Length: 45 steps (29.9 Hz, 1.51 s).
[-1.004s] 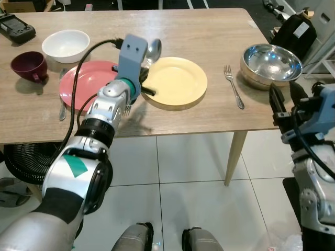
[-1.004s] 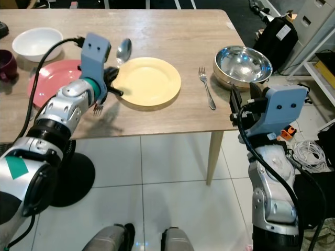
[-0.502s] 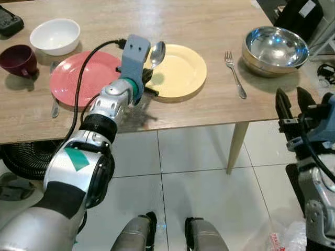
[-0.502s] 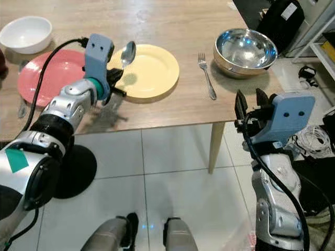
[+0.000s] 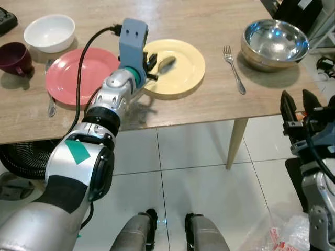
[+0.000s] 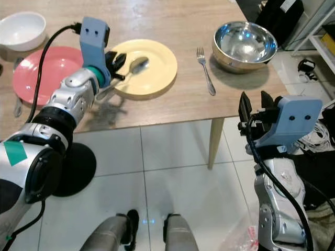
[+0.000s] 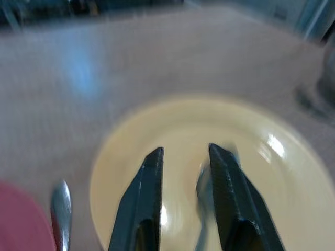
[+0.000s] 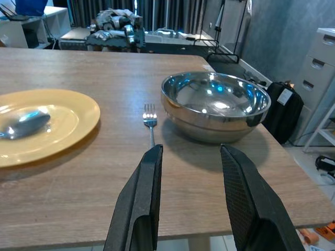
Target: Setting the table
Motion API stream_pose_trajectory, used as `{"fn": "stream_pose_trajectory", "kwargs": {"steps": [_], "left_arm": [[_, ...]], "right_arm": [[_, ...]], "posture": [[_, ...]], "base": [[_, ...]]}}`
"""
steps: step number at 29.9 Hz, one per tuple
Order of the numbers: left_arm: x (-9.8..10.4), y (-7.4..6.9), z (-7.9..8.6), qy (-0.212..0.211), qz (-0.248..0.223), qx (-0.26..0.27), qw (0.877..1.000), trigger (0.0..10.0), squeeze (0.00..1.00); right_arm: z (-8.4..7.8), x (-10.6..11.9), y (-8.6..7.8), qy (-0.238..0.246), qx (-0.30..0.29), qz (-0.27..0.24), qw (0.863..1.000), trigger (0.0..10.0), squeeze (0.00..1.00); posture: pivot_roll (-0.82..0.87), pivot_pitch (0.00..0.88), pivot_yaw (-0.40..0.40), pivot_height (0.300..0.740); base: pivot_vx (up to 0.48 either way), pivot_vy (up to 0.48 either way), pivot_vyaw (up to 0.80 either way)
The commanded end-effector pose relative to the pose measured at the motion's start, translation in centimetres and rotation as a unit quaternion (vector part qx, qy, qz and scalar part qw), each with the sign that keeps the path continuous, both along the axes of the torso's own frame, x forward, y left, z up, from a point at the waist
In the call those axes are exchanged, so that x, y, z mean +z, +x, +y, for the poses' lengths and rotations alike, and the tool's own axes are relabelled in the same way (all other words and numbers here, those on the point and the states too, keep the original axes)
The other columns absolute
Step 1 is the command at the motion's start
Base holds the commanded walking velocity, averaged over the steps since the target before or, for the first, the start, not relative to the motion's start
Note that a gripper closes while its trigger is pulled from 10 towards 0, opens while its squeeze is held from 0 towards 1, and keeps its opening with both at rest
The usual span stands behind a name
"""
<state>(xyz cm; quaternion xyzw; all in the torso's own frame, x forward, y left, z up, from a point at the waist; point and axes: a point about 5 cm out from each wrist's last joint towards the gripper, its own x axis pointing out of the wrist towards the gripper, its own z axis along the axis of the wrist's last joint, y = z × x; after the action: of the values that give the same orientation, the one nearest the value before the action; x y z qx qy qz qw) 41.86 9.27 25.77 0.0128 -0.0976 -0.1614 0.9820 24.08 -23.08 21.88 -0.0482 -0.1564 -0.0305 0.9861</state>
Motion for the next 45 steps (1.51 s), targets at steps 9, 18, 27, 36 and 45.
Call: {"fn": "stream_pose_trajectory", "kwargs": {"steps": [9, 18, 27, 36, 45], "left_arm": [[-0.2, -1.7, 0.0, 0.064, -0.077, -0.065, 0.993, 10.0, 0.0], [-3.2, -3.8, 0.5, 0.11, -0.041, -0.123, 0.985, 10.0, 0.0], [-4.7, -4.7, 1.8, 0.11, -0.033, -0.073, 0.991, 10.0, 0.0], [-5.2, -5.6, 2.8, 0.114, -0.024, -0.018, 0.993, 10.0, 0.0], [-5.4, -5.9, 2.8, 0.106, -0.013, -0.005, 0.994, 10.0, 0.0]], "right_arm": [[0.3, -0.3, 0.9, 0.013, 0.008, -0.002, 1.0, 10.0, 0.0], [1.3, -0.6, 1.1, 0.033, 0.022, -0.004, 0.999, 10.0, 0.0], [0.8, -1.5, 1.0, 0.062, 0.002, -0.006, 0.998, 10.0, 0.0], [0.3, -1.7, 0.8, 0.06, -0.004, -0.004, 0.998, 10.0, 0.0], [0.6, -1.8, 1.1, 0.062, 0.002, -0.002, 0.998, 10.0, 0.0]], "posture": [[-0.05, 0.1, 0.085, 0.74], [-0.01, 0.054, 0.071, 0.74], [-0.01, 0.017, 0.057, 0.74], [-0.02, 0.014, 0.061, 0.74], [-0.01, 0.019, 0.052, 0.74]], "base": [[0.0, 0.0, 0.0], [0.0, 0.0, 0.0], [0.0, 0.0, 0.0], [0.0, 0.0, 0.0], [0.0, 0.0, 0.0]]}}
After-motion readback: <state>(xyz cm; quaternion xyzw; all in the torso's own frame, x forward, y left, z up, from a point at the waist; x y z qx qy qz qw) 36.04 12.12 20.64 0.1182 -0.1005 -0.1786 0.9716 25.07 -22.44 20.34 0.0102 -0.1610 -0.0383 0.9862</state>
